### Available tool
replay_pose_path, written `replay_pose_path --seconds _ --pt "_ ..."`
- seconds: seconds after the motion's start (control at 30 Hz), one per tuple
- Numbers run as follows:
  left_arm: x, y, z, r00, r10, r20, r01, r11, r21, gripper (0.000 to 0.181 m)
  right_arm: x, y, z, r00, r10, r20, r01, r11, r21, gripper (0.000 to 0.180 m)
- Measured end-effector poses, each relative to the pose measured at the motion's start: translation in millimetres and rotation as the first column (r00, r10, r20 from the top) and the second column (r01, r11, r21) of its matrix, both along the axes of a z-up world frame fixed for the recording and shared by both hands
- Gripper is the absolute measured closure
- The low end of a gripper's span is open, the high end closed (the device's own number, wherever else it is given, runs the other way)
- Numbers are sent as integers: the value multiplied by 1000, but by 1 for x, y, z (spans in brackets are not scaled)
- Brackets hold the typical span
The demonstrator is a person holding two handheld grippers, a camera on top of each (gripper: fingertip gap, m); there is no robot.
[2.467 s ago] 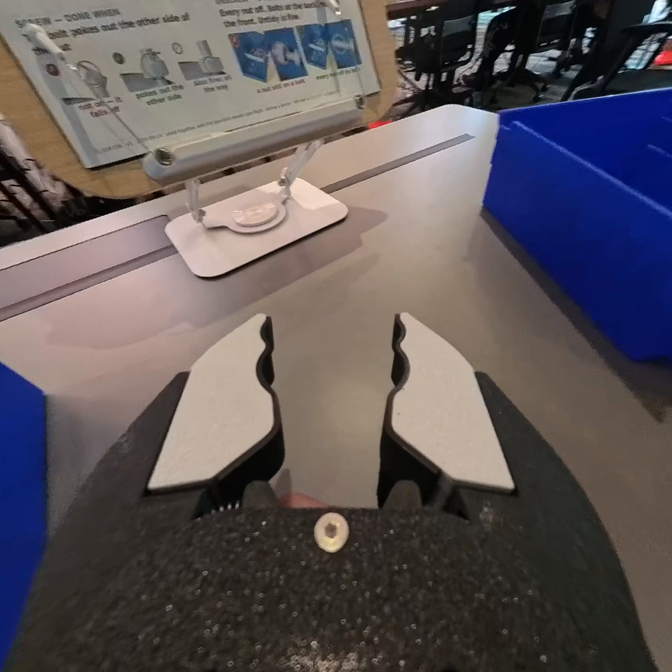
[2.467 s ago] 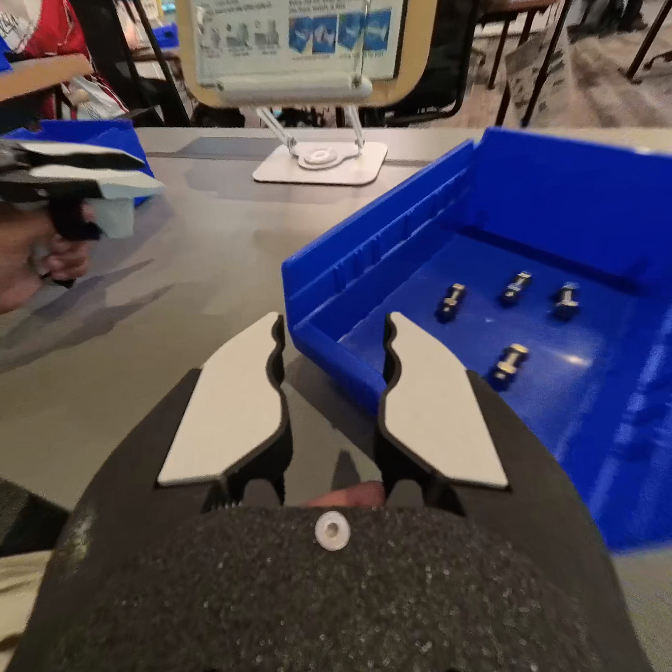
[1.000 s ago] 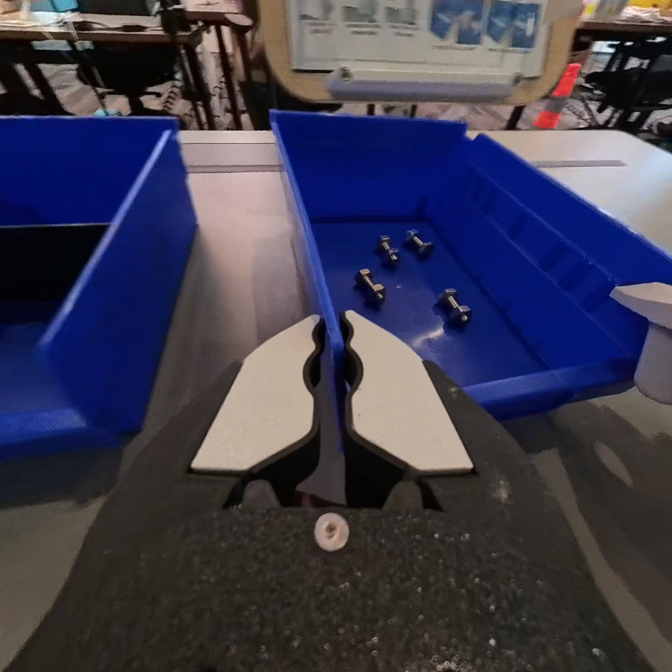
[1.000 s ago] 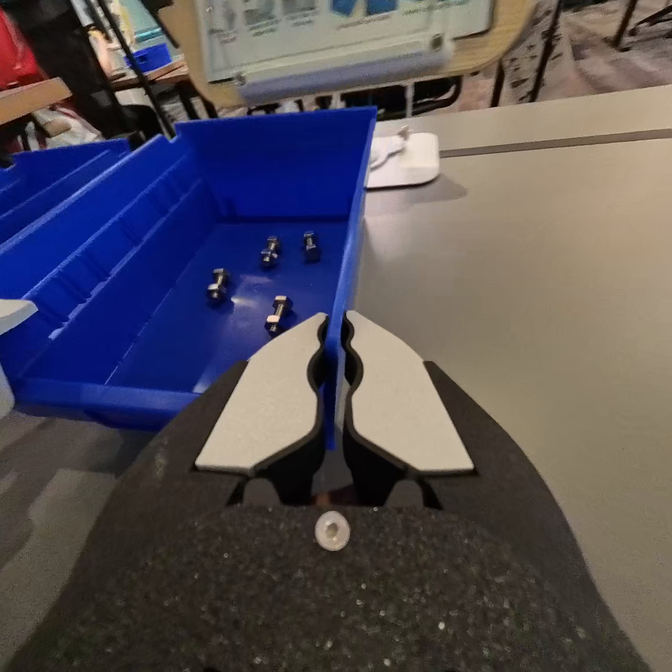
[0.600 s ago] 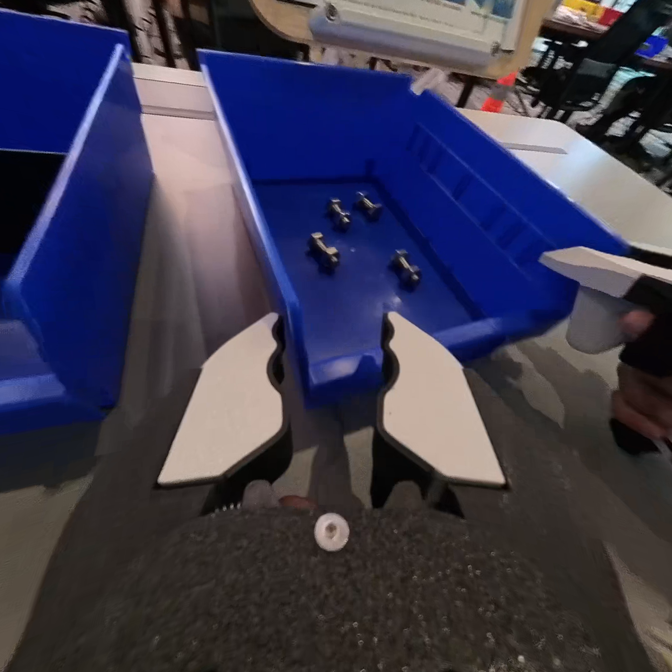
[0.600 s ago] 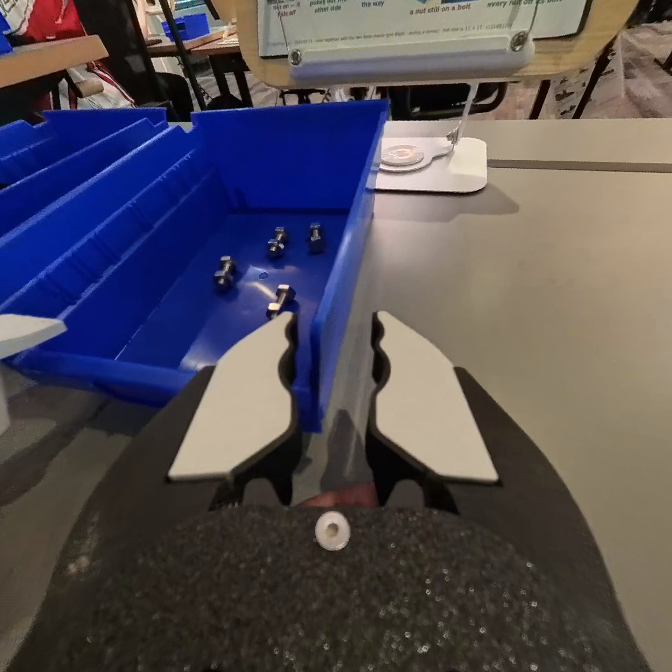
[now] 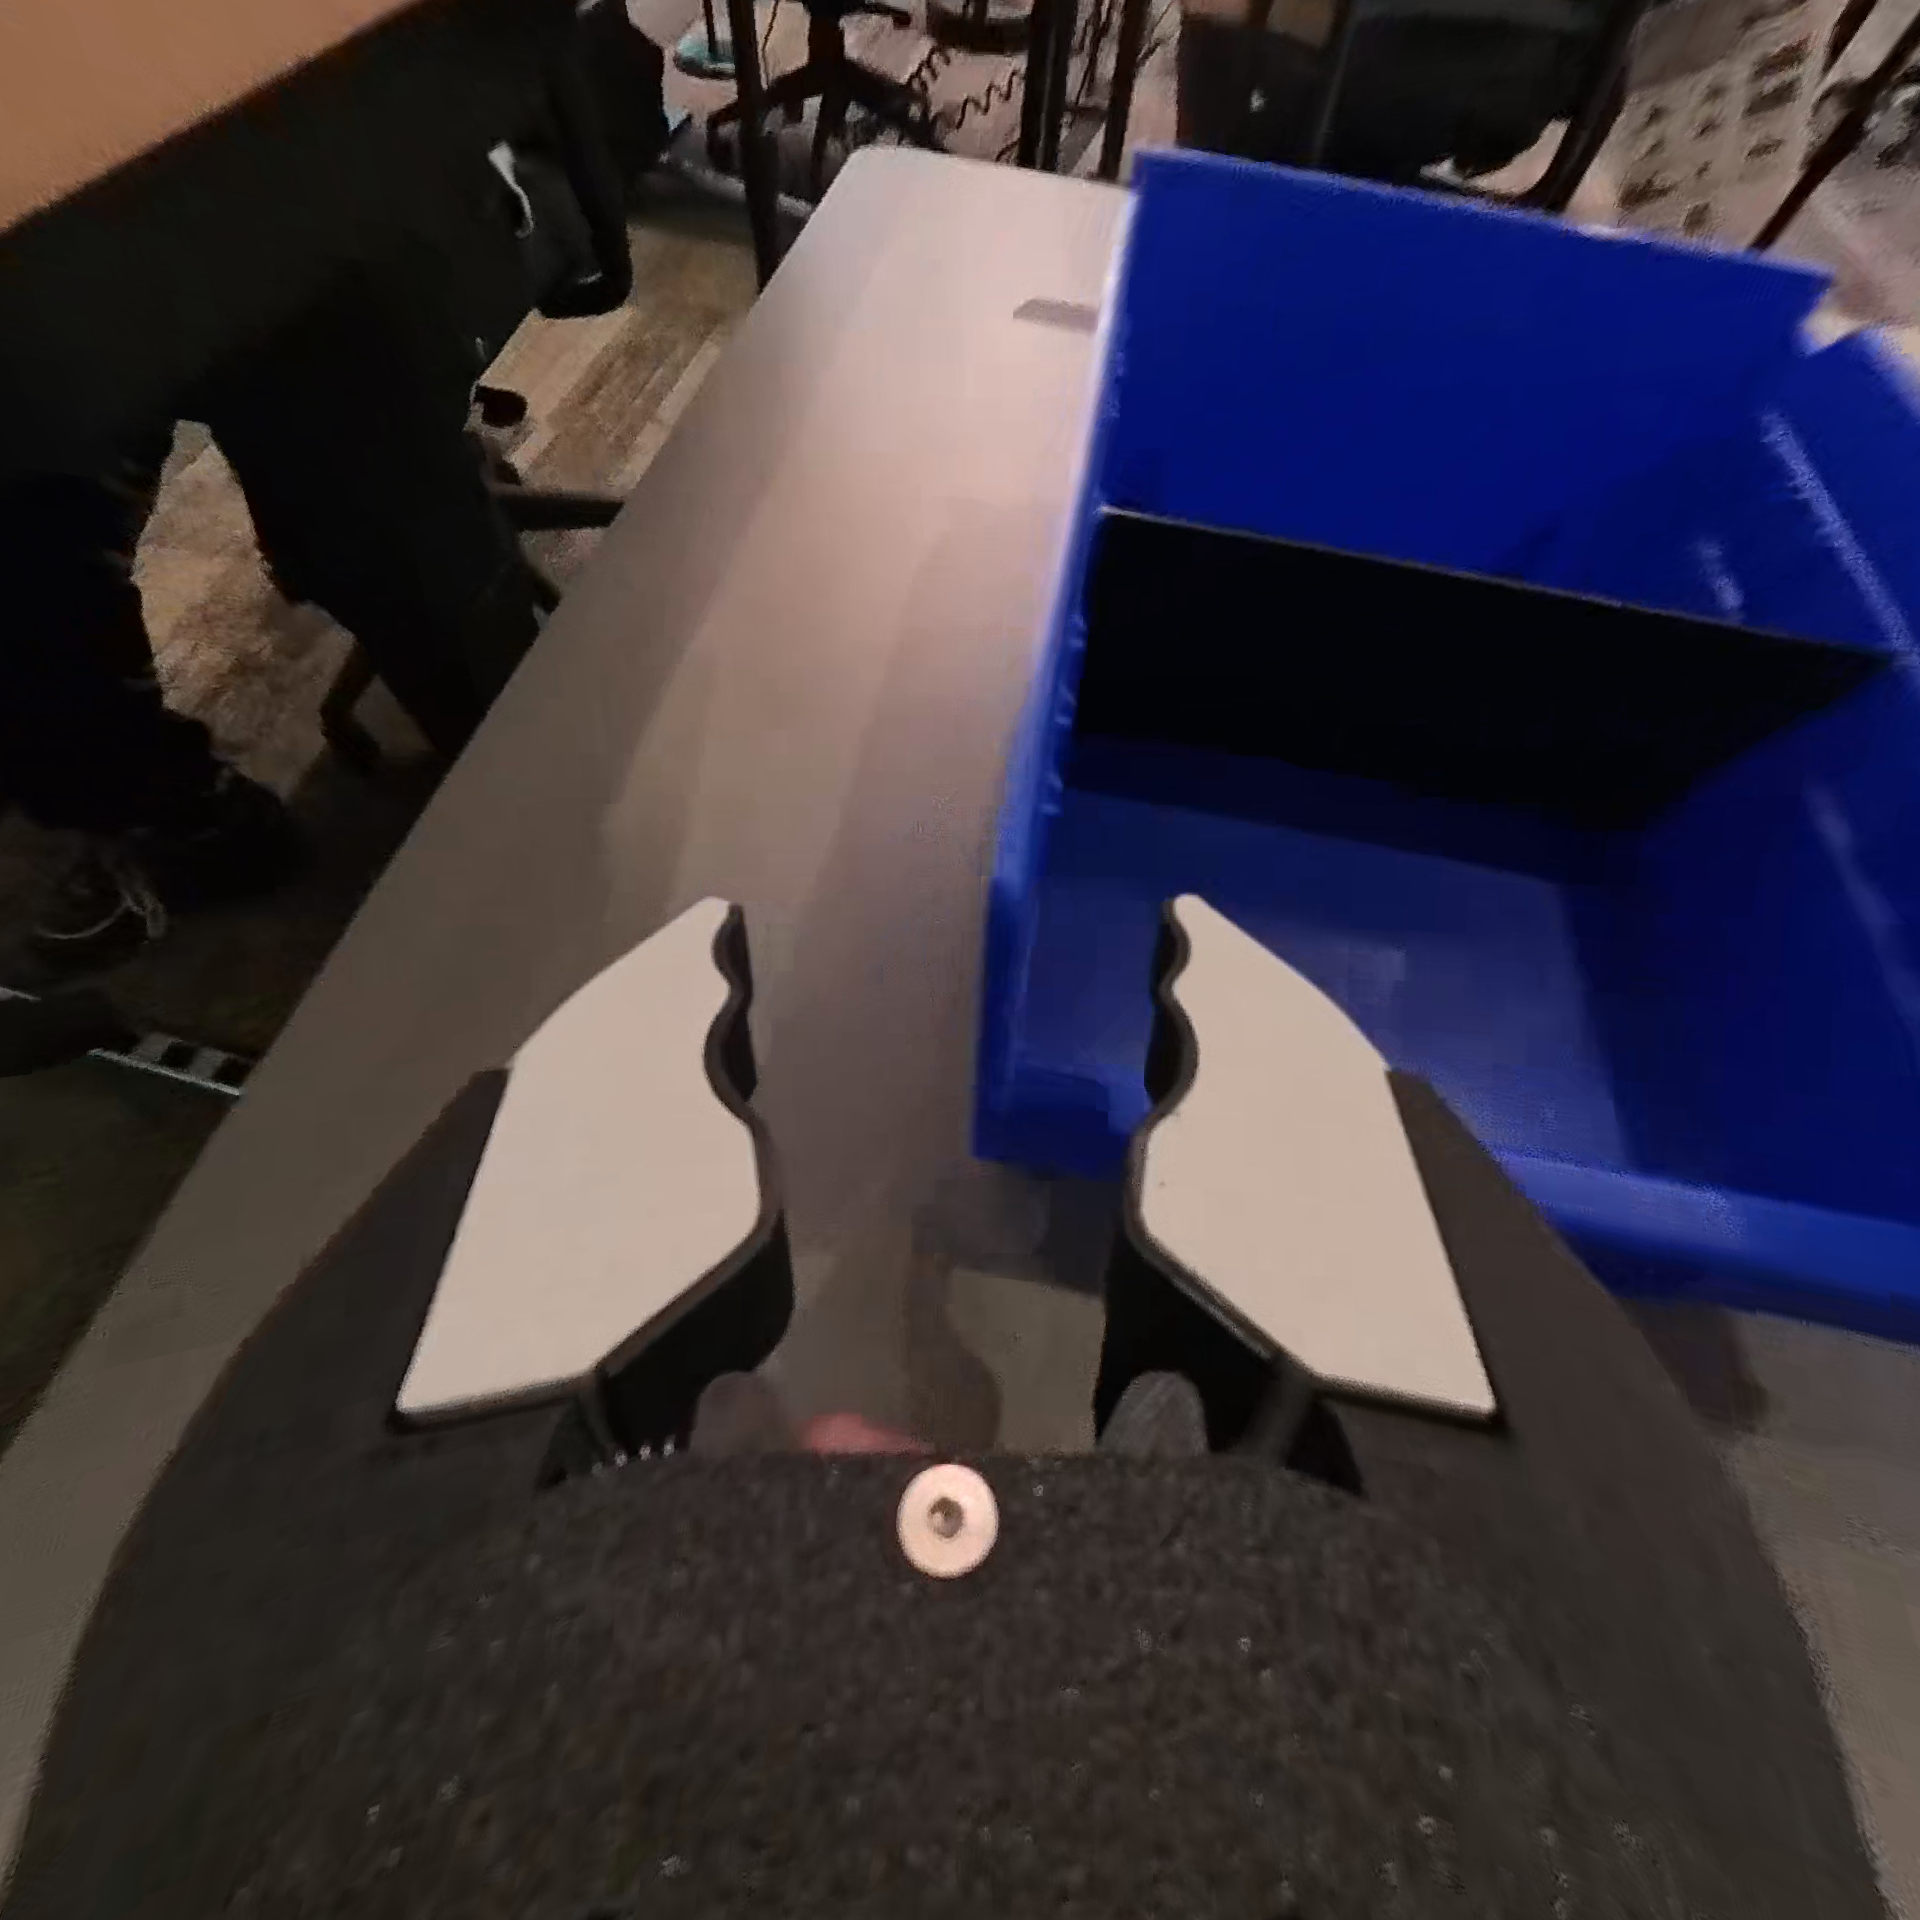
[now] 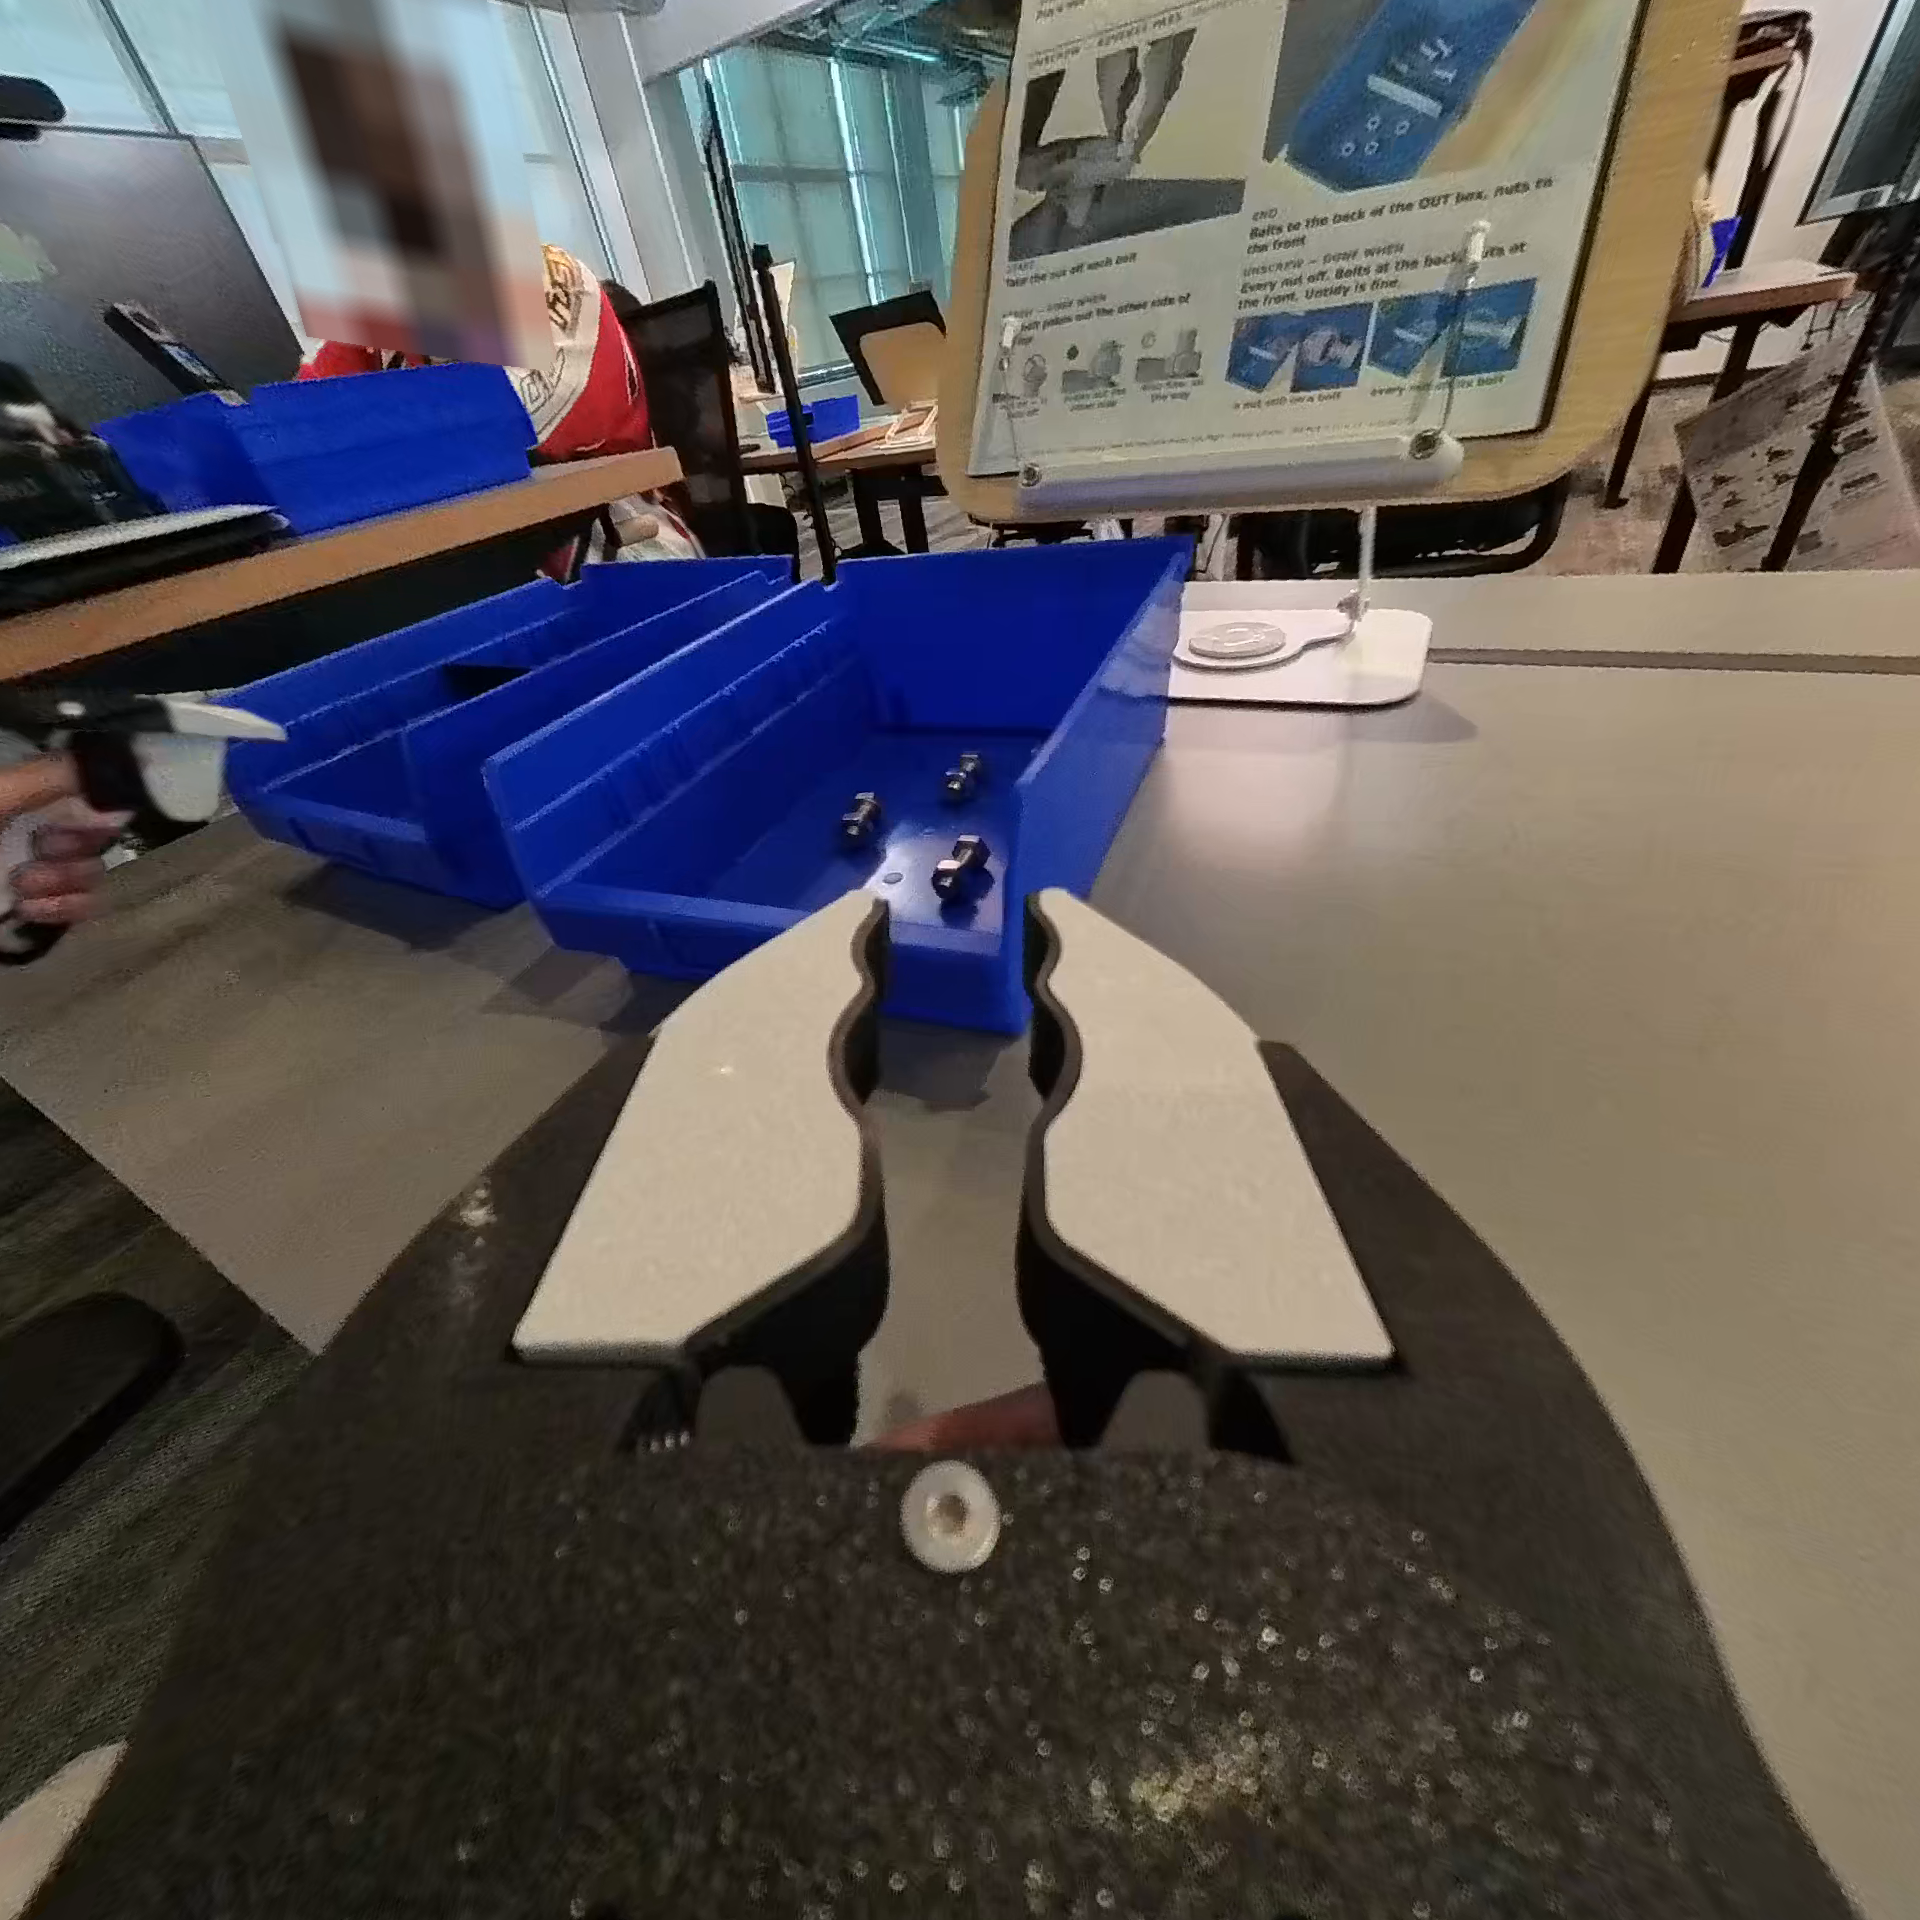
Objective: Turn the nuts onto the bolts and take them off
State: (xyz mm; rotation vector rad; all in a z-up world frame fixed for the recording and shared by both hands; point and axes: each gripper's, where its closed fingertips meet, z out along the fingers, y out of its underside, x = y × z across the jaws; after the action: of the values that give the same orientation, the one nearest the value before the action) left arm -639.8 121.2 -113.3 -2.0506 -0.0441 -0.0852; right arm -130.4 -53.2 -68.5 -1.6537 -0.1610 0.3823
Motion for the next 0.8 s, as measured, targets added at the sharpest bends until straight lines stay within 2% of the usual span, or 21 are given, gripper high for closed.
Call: replay_pose_path --seconds 0.07,0.2,0.3,0.33,0.47,0.6,0.7,0.8 --pt "-1 12 -7 1000 -10 -19 10 1000 -15 117 -7 2 -3 1000 24 -6 -24 1000 -15 157" --pt "14 18 -14 998 -64 20 65 998 -21 155 -32 5 -12 996 86 2 -86 995 -51 158" --pt "14 12 -19 998 -50 -30 49 998 -28 162 -59 5 -17 989 144 24 -142 988 -65 158" --pt "13 10 -20 998 -38 -51 37 999 -30 171 -70 4 -19 985 169 37 -166 983 -72 158" --pt "27 -5 -20 997 -81 11 81 997 -13 178 -111 -1 -28 961 263 89 -254 962 -100 158" --pt "41 -34 -20 997 -59 -56 60 998 18 178 -145 -7 -35 938 337 82 -324 936 -135 159" --pt "51 -66 -20 994 -37 -100 41 998 46 177 -167 -1 -45 935 336 115 -316 935 -162 157" --pt "61 -102 -19 997 -7 -76 13 998 69 177 -195 11 -51 931 338 137 -310 931 -193 142"
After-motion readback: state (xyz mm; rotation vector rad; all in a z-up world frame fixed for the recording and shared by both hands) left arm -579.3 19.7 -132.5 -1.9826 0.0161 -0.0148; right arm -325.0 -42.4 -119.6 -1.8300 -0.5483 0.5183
